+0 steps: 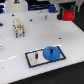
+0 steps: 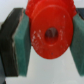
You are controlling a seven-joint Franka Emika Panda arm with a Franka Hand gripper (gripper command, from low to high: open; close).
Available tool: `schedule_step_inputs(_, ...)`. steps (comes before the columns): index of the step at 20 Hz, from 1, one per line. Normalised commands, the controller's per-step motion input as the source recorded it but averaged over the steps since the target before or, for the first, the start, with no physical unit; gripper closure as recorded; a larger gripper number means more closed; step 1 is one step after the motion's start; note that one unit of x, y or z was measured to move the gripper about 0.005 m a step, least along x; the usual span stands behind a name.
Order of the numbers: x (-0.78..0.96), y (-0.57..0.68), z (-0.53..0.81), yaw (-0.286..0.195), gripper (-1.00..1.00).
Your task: Insert the blue gear onto the right peg, followed by the red gear
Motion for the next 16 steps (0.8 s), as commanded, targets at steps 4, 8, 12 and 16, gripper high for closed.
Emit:
schedule_step_inputs(4, 0.8, -0.19, 0.19, 0.0, 1.0)
schedule_step_inputs(8, 0.72, -0.25, 0.1, 0.0, 1.0)
schedule_step_inputs(12, 0.61, -0.28, 0.05, 0.0, 1.0)
schedule_step_inputs(16, 0.53, -0.27, 0.01, 0.0, 1.0)
